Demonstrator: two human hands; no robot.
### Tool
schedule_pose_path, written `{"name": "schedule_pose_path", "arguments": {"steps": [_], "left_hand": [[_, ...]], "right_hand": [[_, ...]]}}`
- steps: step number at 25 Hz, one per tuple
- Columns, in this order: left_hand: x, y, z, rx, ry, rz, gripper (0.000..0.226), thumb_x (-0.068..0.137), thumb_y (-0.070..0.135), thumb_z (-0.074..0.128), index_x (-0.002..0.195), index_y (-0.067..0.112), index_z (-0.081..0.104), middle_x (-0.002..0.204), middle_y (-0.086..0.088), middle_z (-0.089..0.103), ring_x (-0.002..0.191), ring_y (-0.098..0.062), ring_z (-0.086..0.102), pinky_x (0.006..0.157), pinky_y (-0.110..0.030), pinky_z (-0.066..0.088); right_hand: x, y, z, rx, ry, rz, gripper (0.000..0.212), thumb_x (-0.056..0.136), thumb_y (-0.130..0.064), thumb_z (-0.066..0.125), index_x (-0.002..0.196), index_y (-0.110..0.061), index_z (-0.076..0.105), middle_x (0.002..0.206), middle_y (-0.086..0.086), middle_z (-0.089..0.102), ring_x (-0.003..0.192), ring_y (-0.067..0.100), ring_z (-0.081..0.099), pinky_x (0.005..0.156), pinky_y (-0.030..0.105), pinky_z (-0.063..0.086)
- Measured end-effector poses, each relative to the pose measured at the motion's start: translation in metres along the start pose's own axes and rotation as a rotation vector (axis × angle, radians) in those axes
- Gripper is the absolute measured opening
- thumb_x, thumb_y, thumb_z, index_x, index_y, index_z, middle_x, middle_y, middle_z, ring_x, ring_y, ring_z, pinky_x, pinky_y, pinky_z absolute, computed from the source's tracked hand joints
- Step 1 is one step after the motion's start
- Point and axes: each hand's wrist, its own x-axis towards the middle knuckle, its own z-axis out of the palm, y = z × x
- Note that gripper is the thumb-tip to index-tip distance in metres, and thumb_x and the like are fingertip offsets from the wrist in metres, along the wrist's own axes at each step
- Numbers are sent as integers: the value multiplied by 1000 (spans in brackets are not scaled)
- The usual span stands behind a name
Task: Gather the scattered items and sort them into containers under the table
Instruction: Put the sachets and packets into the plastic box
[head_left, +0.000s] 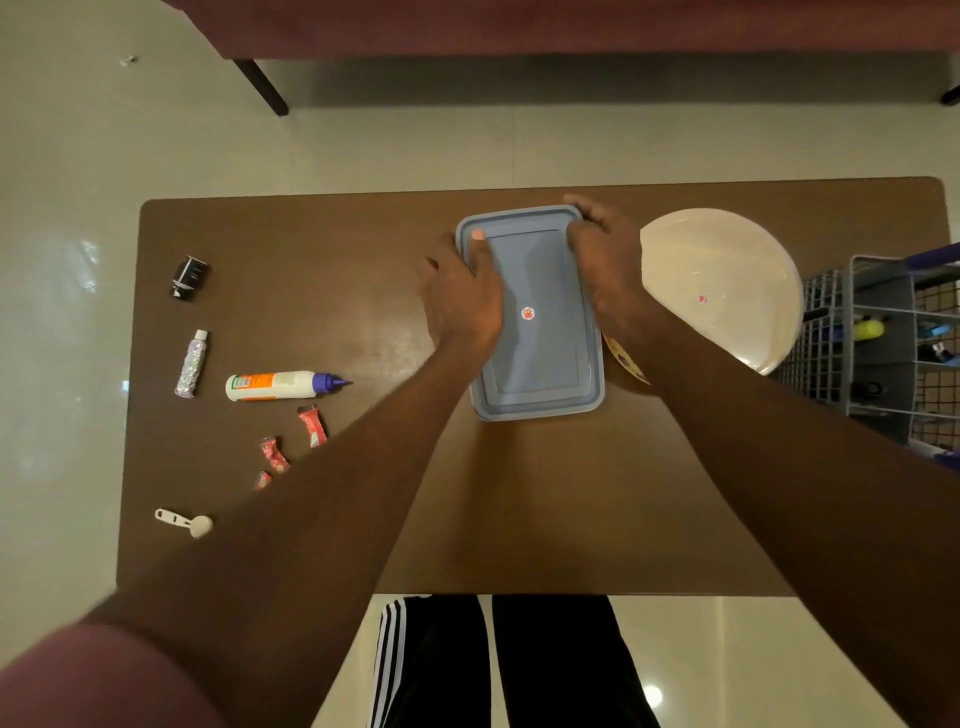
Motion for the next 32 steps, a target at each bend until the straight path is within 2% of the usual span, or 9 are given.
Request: {"name": "schedule_pose_path", "arguments": {"steps": [2, 4, 8, 11, 16, 20, 22, 25, 32], "left_hand": [[16, -1, 11, -32, 26, -30, 43, 109, 45, 32, 127, 15, 56, 119, -11, 59, 104, -27, 58, 81, -34, 45], [20, -8, 17, -83, 72, 2, 38, 110, 40, 30, 120, 16, 57, 109, -9, 63, 97, -27, 61, 78, -39, 50], [21, -12, 17, -106, 118, 49, 34, 110, 36, 30, 118, 19, 59, 103, -3, 66, 92, -21, 62, 80, -44, 55], [18, -8, 16, -61, 111, 64, 36, 111, 35, 31, 133, 25, 57, 117, -2, 66, 102, -21, 62, 84, -36, 53], [20, -7, 16, -85, 115, 36, 36, 110, 31, 35, 137, 30, 58, 124, 1, 64, 107, -18, 61, 86, -28, 46], [15, -9, 15, -107, 116, 45, 35, 110, 34, 36, 135, 31, 60, 121, 1, 64, 103, -12, 59, 82, -27, 46], [18, -14, 11, -160, 103, 21, 34, 109, 37, 38, 134, 28, 60, 121, 0, 64, 108, -15, 60, 87, -30, 48], [4, -22, 7, -213, 83, -55, 42, 106, 45, 41, 127, 14, 59, 121, -5, 62, 107, -21, 61, 94, -42, 53], [-96, -49, 6, 215, 80, -77, 48, 106, 60, 24, 117, 19, 46, 109, -4, 62, 89, -24, 62, 66, -35, 44]], "right_hand": [[2, 7, 6, 14, 55, 17, 19, 99, -37, 59, 106, -28, 74, 114, -4, 72, 104, 11, 67, 94, 36, 58], [5, 14, 13, 30, 117, 13, 35, 97, -53, 60, 91, -22, 74, 96, 0, 74, 90, 10, 66, 90, 41, 58], [17, 13, 20, -75, 222, -18, 30, 100, -41, 62, 72, -31, 63, 83, -15, 62, 89, 8, 57, 83, 29, 46], [22, 5, 22, -167, 250, -30, 39, 101, -31, 61, 62, -35, 55, 71, -23, 54, 100, 10, 47, 92, 34, 44], [18, 1, 24, -201, 246, -70, 23, 101, -27, 57, 85, -31, 73, 87, -21, 66, 129, 25, 57, 94, 34, 43], [-3, 3, 10, -274, 220, -94, 33, 104, -41, 55, 131, -24, 66, 96, -10, 66, 100, 15, 61, 85, 26, 39], [-32, 13, 3, -282, 256, -87, 43, 104, -43, 53, 142, -22, 57, 103, -11, 67, 103, 14, 63, 89, 26, 42], [-87, 55, 0, -458, 341, -92, 42, 108, -43, 44, 138, -17, 57, 125, 0, 65, 115, 21, 60, 88, 25, 37], [-106, 94, 13, -516, 297, -103, 44, 110, -50, 29, 115, -14, 53, 107, 5, 65, 96, 24, 64, 75, 32, 45]]}}
